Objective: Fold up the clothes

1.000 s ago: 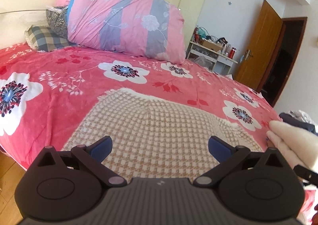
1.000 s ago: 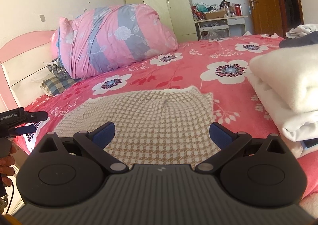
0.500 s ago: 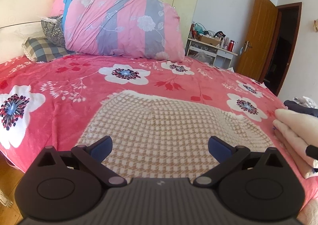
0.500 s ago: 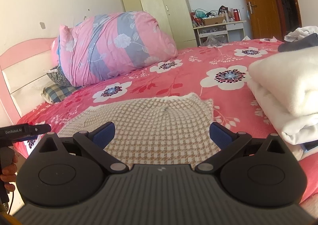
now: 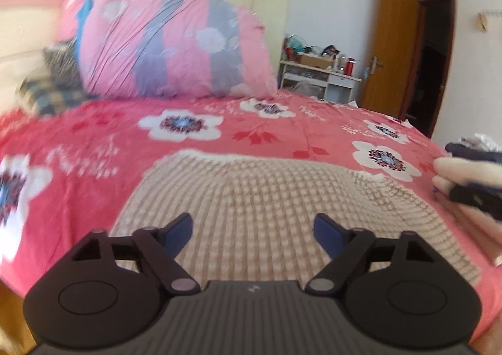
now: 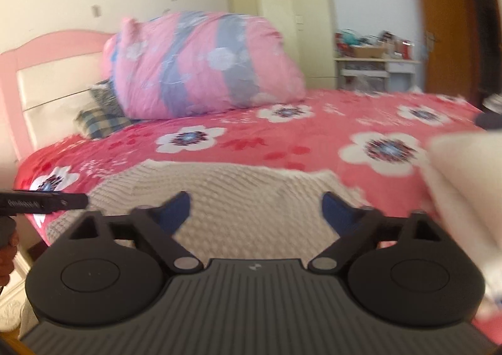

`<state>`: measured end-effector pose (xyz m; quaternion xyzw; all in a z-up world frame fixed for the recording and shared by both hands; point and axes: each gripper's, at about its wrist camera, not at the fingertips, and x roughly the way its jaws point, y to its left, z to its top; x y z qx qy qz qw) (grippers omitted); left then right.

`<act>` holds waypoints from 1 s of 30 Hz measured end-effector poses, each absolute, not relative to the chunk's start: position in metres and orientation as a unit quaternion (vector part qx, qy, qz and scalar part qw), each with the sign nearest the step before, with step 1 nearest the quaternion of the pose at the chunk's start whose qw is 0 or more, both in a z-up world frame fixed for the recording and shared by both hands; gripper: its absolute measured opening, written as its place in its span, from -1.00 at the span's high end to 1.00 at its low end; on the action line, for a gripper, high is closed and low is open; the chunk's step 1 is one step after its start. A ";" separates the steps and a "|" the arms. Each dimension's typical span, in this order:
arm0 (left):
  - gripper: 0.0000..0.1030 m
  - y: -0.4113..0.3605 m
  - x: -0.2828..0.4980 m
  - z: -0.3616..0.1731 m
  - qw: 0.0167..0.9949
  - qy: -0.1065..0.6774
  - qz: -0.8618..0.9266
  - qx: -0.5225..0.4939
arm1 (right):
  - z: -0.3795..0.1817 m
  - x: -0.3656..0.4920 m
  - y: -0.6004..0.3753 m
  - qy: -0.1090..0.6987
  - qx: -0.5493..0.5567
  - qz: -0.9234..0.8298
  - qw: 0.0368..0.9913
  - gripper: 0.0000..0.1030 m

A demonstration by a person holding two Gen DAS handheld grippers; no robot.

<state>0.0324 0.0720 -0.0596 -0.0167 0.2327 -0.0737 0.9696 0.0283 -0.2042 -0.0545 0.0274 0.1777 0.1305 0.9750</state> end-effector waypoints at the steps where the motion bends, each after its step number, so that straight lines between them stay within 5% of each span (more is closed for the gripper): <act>1: -0.30 0.068 0.041 -0.062 0.970 0.230 -0.077 -0.005 | -0.053 0.044 -0.195 0.183 0.020 0.142 0.973 -0.17; 3: -0.06 0.061 0.059 -0.070 0.970 0.228 -0.087 0.012 | -0.054 0.077 -0.180 0.196 0.015 0.166 0.966 0.18; 7: 0.23 0.050 0.096 -0.103 0.956 0.278 -0.083 0.054 | -0.063 0.137 -0.146 0.243 -0.009 0.210 0.947 0.58; 10: 0.22 0.056 0.100 -0.127 0.958 0.275 -0.082 0.032 | -0.111 0.172 -0.118 0.325 -0.077 0.220 0.917 0.60; 18: 0.20 0.065 0.089 -0.132 0.965 0.242 -0.098 0.018 | -0.062 0.176 -0.118 0.298 -0.064 0.220 0.927 0.61; 23: 0.20 0.070 0.089 -0.133 0.966 0.237 -0.104 0.005 | -0.116 0.228 -0.104 0.327 -0.075 0.187 0.923 0.65; 30: 0.20 0.076 0.088 -0.131 0.966 0.234 -0.110 -0.009 | -0.087 0.246 -0.114 0.335 -0.024 0.134 0.932 0.64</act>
